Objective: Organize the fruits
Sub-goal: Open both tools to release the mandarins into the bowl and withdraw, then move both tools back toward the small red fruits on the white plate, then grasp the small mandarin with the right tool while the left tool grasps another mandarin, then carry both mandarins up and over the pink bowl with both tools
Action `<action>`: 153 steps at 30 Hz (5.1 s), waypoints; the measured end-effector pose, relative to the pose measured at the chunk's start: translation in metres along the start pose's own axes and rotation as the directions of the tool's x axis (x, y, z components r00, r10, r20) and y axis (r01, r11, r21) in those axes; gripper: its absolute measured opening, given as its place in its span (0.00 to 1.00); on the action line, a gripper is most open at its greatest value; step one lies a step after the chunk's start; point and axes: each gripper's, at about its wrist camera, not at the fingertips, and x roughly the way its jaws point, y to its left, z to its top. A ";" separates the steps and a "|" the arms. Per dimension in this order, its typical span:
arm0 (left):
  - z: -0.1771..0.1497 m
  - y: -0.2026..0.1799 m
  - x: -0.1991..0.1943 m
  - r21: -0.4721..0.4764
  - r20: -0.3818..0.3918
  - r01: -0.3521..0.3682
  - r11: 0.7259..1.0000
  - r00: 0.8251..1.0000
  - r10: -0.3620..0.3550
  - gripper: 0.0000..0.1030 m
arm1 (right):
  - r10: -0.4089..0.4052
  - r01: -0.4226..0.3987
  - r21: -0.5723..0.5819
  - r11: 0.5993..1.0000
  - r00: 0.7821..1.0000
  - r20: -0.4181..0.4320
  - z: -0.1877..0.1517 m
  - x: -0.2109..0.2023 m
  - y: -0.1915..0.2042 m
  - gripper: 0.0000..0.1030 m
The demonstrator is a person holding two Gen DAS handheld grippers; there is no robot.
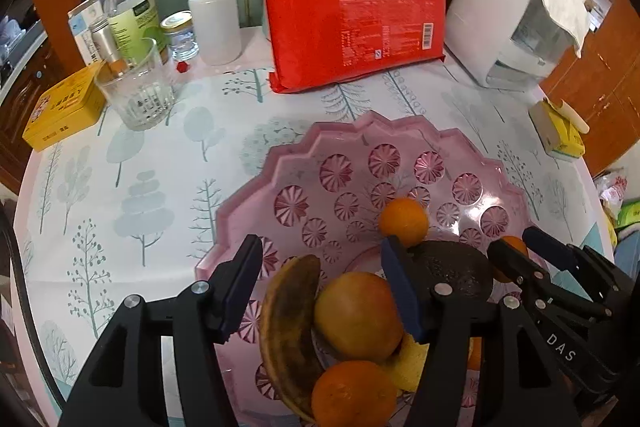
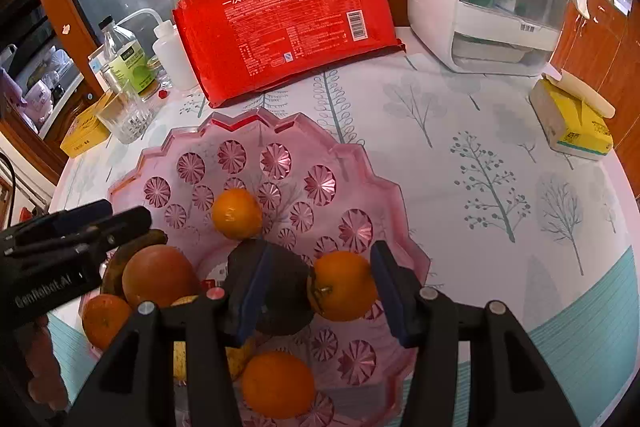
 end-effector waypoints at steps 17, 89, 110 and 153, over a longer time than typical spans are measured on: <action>-0.013 -0.004 -0.066 -0.011 0.080 -0.020 1.000 0.997 0.021 0.60 | 0.028 -0.027 -0.012 1.000 0.998 0.061 -0.015 -0.050 0.004 0.50; -0.264 -0.140 -0.111 0.137 -0.094 -0.037 0.990 0.994 0.050 0.65 | 0.221 -0.293 -0.347 0.891 0.947 -0.234 -0.298 -0.148 -0.037 0.50; -0.266 -0.145 -0.096 0.141 -0.122 -0.025 0.990 0.992 0.042 0.65 | 0.237 -0.354 -0.434 0.829 0.924 -0.301 -0.315 -0.135 -0.020 0.32; -0.264 -0.188 -0.036 0.235 -0.271 0.112 0.966 0.961 -0.046 0.27 | 0.186 -0.198 -0.081 0.977 0.973 -0.140 -0.260 -0.118 -0.091 0.32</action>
